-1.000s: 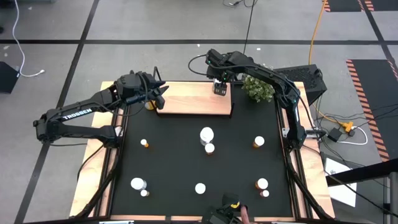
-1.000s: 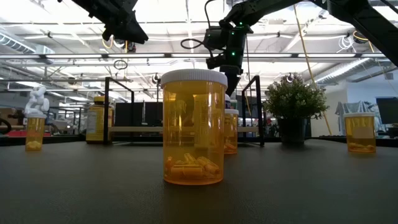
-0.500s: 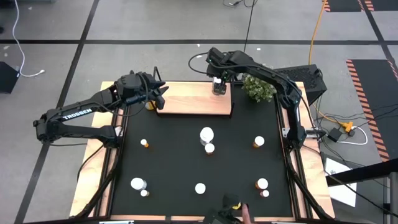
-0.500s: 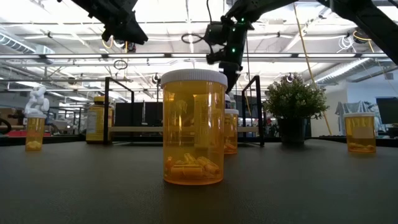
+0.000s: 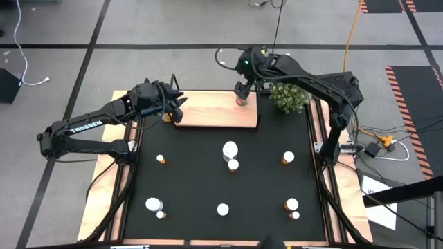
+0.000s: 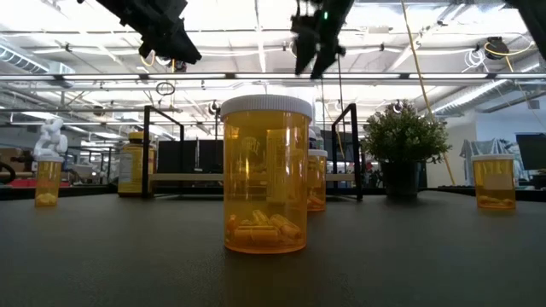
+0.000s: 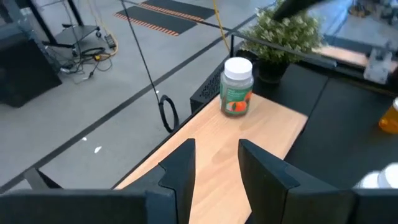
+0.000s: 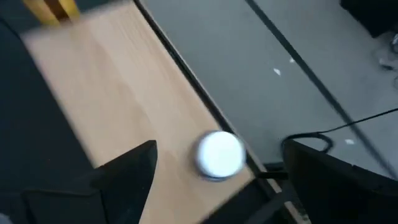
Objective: Pick and place medicine bottles onto shelf by color
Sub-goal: Put the top white pill bottle on the shelf aligned with the other green pill bottles
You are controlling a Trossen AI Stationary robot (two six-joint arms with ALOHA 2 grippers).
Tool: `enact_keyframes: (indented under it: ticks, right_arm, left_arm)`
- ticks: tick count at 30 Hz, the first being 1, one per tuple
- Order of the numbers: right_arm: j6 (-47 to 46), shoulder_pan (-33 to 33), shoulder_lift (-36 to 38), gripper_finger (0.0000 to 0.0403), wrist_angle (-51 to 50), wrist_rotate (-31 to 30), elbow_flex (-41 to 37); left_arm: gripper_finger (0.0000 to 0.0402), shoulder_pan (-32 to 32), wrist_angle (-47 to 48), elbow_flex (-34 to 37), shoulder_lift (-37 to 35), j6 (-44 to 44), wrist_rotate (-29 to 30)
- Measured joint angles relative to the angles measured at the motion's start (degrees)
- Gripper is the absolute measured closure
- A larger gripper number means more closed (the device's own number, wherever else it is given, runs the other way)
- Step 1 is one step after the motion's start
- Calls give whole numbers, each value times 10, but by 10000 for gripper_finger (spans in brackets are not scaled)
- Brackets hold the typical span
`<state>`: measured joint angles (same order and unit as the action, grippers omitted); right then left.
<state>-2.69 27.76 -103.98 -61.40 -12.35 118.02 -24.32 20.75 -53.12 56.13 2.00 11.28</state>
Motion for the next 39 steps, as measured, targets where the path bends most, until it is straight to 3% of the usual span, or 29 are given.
enact_keyframes:
  ticks: [7, 16, 23, 33, 39]
  right_arm:
    - [-117, -113, 26, 62, -15, -95, 0]
    - [-194, -250, 25, 62, -9, -100, 0]
    - [-54, -305, 31, 62, -8, -66, 1]
    - [45, -313, 30, 70, -76, 96, 1]
    - [199, -313, 31, 87, -89, 110, 1]
  left_arm:
    - [279, 0, 6, 0, -4, -85, -30]
    - [279, 6, 7, 0, -3, -85, -52]
    - [279, 53, 5, 0, -3, -41, -80]
    - [279, 187, 2, 0, -3, 74, 16]
    - [279, 269, 13, 0, -2, 189, 95]
